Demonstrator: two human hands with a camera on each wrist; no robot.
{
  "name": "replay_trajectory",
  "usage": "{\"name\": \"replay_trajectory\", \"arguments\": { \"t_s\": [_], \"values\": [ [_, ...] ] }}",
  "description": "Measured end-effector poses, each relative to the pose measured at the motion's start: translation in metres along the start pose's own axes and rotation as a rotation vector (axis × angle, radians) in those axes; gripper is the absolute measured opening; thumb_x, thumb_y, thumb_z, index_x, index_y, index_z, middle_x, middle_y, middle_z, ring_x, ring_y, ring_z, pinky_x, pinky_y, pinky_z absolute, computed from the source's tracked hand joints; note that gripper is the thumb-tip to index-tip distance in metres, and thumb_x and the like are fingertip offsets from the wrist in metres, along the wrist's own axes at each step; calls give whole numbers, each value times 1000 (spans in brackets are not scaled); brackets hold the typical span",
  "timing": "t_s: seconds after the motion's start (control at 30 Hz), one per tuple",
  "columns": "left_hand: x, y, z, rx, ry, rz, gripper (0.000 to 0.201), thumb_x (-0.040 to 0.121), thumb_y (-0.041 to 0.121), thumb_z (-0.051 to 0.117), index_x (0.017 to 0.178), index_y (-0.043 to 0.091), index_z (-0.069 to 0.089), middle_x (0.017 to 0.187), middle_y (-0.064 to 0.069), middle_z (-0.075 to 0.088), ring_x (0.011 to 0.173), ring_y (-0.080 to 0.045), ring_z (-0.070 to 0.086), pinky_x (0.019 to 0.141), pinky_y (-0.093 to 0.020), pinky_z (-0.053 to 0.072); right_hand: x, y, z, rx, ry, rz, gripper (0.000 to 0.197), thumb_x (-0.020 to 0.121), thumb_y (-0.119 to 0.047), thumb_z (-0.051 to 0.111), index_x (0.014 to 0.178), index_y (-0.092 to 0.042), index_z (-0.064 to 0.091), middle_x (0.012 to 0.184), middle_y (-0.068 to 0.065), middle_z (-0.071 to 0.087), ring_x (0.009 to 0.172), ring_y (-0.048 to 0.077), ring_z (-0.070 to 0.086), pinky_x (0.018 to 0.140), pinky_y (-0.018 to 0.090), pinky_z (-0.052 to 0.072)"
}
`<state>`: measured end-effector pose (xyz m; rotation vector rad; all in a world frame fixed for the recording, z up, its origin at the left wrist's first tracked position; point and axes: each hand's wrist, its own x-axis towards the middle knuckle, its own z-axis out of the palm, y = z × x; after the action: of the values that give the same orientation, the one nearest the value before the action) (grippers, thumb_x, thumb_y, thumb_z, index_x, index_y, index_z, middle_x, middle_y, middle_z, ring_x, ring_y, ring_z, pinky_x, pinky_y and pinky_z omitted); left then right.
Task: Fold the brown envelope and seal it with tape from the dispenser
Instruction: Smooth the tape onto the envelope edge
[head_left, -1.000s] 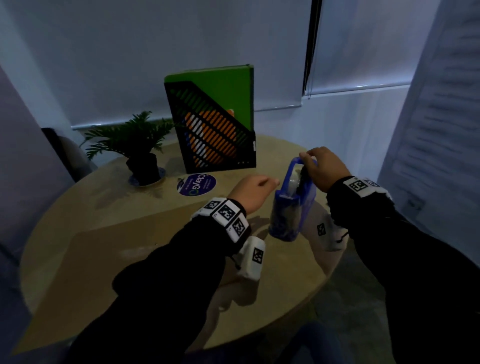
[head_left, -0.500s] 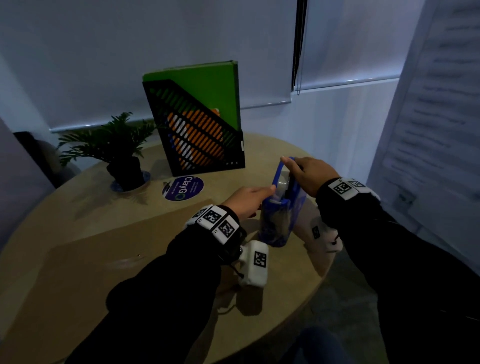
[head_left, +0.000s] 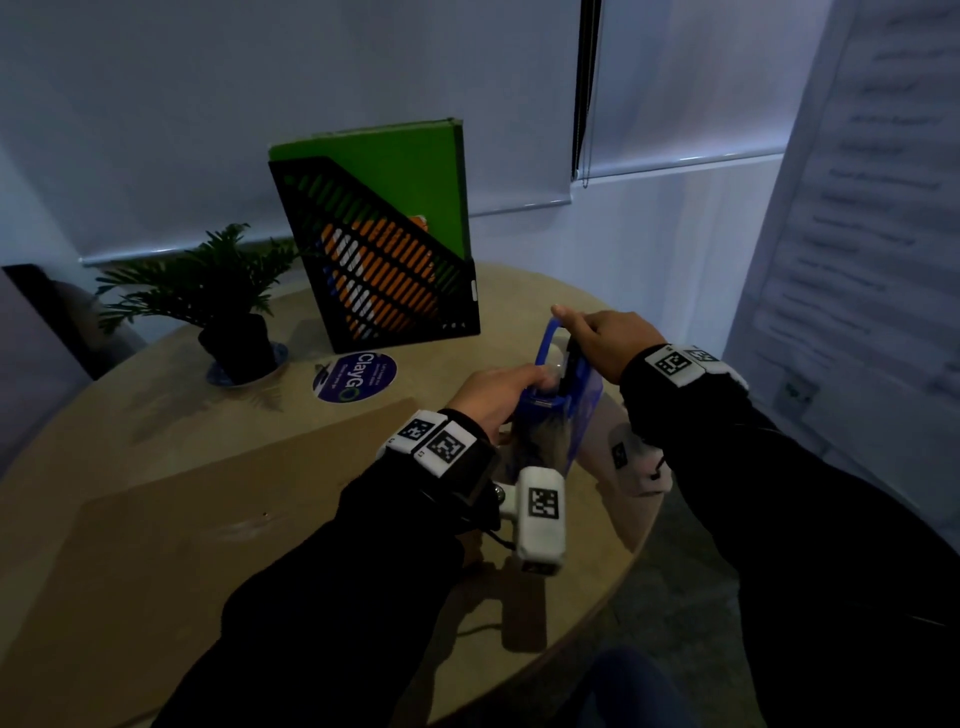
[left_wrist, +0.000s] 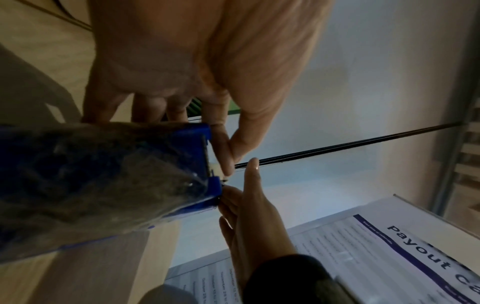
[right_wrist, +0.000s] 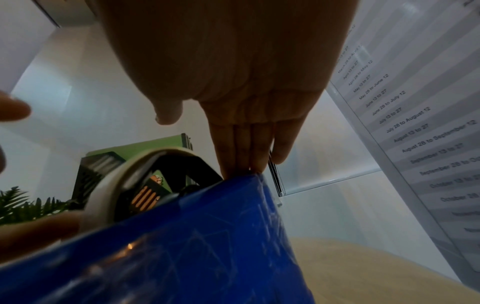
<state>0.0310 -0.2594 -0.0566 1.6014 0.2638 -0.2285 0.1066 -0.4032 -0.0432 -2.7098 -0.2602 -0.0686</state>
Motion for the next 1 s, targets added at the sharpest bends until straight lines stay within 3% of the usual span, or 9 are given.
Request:
{"name": "replay_trajectory", "arguments": {
  "t_s": [0.17, 0.33, 0.6, 0.73, 0.87, 0.93, 1.0],
  "values": [
    [-7, -3, -1, -80, 4, 45, 20, 88, 23, 58, 68, 18, 60, 81, 4, 61, 73, -15, 50, 65, -28, 38, 0, -2, -2, -9, -16, 13, 77, 95, -64, 15, 115, -10, 67, 115, 19, 66, 109, 35, 58, 88, 34, 42],
    [-13, -12, -3, -94, 17, 64, 16, 82, 17, 59, 66, 18, 60, 80, 1, 62, 84, -17, 53, 74, -33, 38, 1, -5, -3, -67, -22, 23, 82, 96, -62, 13, 104, -3, 69, 107, 22, 67, 103, 34, 60, 82, 33, 39],
    [-26, -29, -6, -112, -11, 108, 11, 87, 13, 55, 92, 8, 65, 69, -1, 60, 70, -13, 55, 65, -24, 43, -1, -9, -3, -88, -29, 34, 81, 98, -59, 14, 100, 1, 69, 104, 22, 66, 102, 34, 59, 80, 31, 36],
    [-27, -34, -7, -112, -1, 134, 14, 90, 12, 53, 78, 11, 61, 65, 2, 59, 66, -9, 55, 61, -19, 43, 1, -10, -3, -89, -39, 39, 81, 97, -59, 15, 97, 1, 68, 93, 20, 62, 101, 35, 60, 79, 30, 36],
    [-28, -36, -6, -131, 3, 137, 13, 91, 17, 55, 92, 14, 67, 68, 6, 63, 61, -1, 61, 51, -14, 47, 1, -10, -2, -102, -45, 42, 82, 98, -59, 14, 97, 3, 68, 102, 24, 66, 86, 32, 55, 78, 31, 36],
    [-29, -37, -5, -130, 10, 157, 12, 92, 18, 56, 92, 12, 66, 68, 5, 65, 65, -3, 62, 57, -14, 48, 1, -10, -1, -111, -42, 42, 82, 97, -60, 14, 97, 2, 68, 103, 24, 66, 83, 30, 53, 78, 30, 36],
    [-28, -38, -5, -110, 13, 174, 13, 91, 19, 60, 83, 10, 64, 83, 1, 69, 78, -9, 65, 73, -20, 53, 1, -10, 0, -114, -36, 38, 81, 97, -60, 14, 99, 1, 68, 104, 24, 66, 92, 33, 58, 79, 31, 37]
  ]
}}
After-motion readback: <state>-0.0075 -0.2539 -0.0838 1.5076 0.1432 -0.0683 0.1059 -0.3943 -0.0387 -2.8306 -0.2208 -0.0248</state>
